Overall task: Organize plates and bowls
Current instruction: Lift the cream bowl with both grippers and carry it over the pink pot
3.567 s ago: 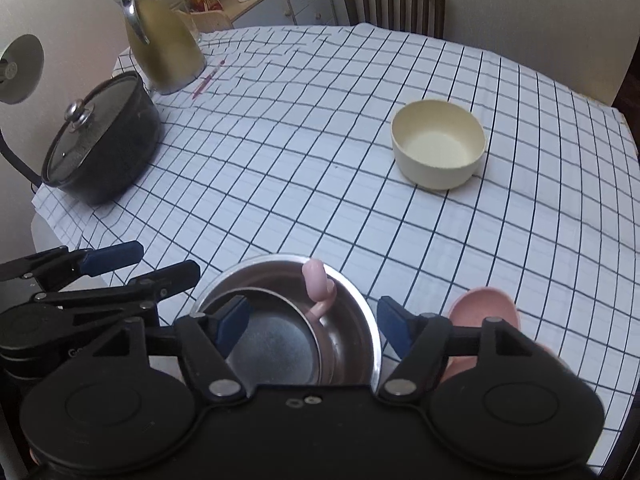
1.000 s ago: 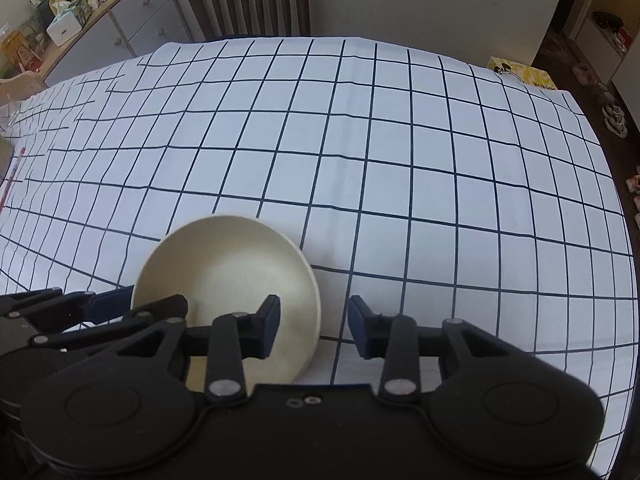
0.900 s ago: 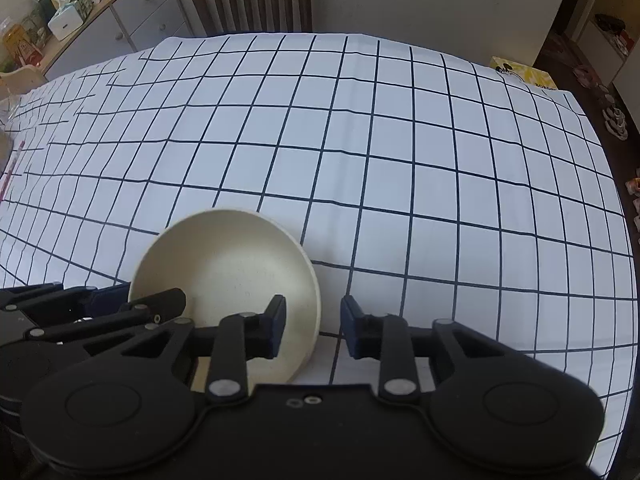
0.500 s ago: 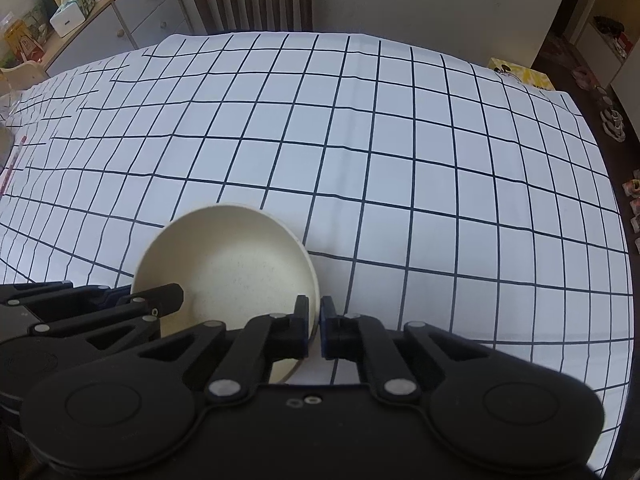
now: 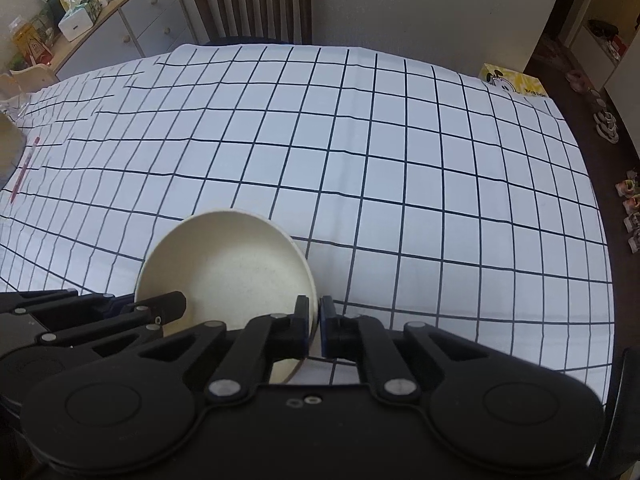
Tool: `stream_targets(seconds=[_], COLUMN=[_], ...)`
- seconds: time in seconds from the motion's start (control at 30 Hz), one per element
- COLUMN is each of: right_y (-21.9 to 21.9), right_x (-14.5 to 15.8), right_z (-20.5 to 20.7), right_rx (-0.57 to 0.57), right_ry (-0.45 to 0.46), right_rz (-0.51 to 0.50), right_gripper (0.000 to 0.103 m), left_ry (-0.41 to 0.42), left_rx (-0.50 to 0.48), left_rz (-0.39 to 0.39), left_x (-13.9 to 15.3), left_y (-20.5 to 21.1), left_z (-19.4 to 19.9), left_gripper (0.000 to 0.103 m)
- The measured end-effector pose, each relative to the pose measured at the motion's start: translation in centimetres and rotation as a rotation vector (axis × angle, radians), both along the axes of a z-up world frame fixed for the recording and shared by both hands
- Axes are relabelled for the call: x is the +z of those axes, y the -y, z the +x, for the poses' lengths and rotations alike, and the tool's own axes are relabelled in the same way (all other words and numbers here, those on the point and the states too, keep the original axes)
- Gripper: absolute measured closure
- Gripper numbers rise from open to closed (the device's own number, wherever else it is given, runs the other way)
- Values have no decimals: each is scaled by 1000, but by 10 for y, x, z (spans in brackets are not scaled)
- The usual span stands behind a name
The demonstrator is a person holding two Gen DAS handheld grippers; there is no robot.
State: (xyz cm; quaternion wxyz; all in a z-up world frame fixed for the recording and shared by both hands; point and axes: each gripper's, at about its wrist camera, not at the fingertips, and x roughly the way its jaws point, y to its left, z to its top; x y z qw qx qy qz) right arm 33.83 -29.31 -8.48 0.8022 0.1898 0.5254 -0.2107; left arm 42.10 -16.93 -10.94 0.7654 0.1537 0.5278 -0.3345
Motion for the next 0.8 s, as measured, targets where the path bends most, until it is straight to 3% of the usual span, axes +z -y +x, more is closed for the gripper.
stream_targets(seconds=[0.8], right_y=[-84], right_x=[86], right_z=[-64], right_rx=[126], right_ry=[47], right_rz=[-68], right_gripper=[97], left_ry=[89], left_rx=[5], left_rz=[-23], left_x=[89], left_y=[-82], left_z=[-74], left_gripper=[96])
